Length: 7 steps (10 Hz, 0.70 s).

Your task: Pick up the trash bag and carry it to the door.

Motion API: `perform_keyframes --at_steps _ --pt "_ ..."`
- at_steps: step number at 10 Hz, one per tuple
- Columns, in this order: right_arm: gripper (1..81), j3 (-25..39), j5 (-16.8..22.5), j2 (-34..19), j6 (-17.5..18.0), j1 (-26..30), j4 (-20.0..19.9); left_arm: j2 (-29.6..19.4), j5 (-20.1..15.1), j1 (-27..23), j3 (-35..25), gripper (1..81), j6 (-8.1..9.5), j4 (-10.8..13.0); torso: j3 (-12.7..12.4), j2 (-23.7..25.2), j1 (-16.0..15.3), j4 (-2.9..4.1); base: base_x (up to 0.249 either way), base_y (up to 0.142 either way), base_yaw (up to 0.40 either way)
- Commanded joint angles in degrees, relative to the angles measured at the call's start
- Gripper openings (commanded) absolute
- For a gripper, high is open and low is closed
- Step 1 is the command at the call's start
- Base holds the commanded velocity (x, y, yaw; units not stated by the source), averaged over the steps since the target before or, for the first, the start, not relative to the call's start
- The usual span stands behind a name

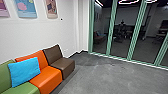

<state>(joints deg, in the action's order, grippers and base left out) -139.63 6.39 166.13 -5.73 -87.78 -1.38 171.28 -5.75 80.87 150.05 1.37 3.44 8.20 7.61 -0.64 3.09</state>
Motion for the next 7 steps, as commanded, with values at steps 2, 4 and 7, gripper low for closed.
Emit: perform_keyframes --at_steps 2,4,7 --pt "81.1 0.16 3.10 0.10 -0.16 2.39 0.24 0.30 -3.30 -3.48 -0.29 1.0 -0.31 0.25 0.00 0.00 0.00 0.00 0.000 0.000 -0.304" --pt "81.1 -0.28 3.02 0.45 -0.25 2.48 0.41 0.38 -3.30 -3.48 -0.29 1.0 -0.22 0.34 0.00 0.00 0.00 0.00 0.000 0.000 -0.305" --pt "81.1 -0.46 3.02 0.54 -0.25 2.39 0.50 0.47 -3.30 -3.48 -0.29 1.0 -0.31 0.43 0.00 0.00 0.00 0.00 0.000 0.000 -0.323"
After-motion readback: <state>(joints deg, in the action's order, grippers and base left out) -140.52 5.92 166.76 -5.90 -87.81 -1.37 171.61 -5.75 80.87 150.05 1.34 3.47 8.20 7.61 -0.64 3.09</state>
